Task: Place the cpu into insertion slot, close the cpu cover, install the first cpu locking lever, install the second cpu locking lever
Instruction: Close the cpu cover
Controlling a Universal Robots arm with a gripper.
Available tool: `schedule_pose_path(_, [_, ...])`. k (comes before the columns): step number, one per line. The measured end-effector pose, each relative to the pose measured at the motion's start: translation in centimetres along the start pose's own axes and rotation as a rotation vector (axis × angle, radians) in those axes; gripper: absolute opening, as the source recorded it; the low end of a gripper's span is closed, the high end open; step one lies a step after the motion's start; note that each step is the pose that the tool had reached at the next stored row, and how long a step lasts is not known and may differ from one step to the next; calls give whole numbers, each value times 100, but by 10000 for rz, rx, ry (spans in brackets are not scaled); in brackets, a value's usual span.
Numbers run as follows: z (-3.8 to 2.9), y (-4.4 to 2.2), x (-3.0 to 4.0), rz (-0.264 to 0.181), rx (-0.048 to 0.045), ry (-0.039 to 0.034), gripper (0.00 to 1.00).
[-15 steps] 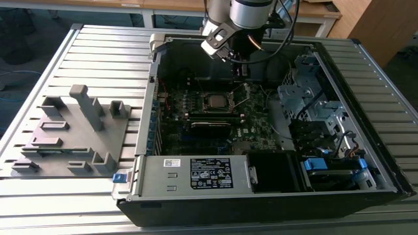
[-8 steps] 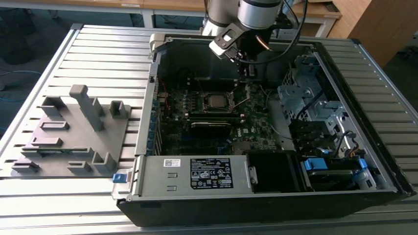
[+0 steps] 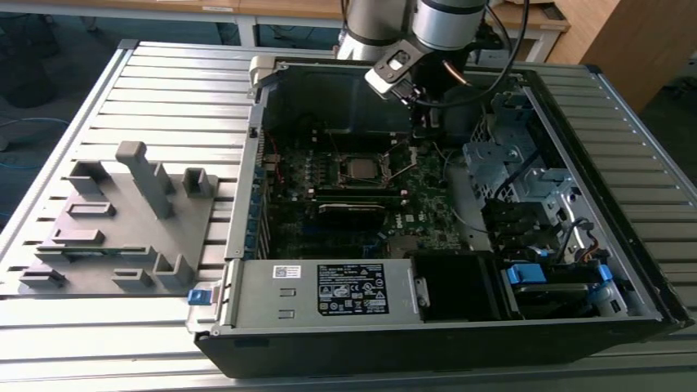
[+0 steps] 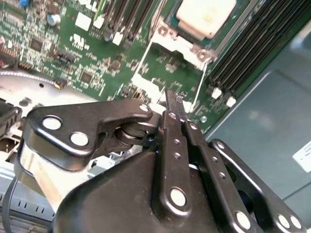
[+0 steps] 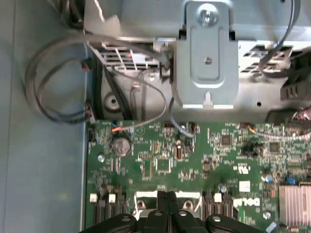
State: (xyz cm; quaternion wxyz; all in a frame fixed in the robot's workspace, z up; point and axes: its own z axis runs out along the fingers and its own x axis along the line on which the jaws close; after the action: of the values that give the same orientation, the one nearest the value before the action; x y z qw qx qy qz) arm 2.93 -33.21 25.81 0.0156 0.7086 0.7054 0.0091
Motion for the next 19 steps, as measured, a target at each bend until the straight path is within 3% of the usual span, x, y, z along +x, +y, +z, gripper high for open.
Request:
schedule_pose_path(9, [20, 207, 3, -1, 0, 0, 10])
schedule_pose_path(16, [133, 220, 4, 7, 1, -2, 10])
schedule_pose_path(19, [147, 219, 3, 6, 1, -5, 10])
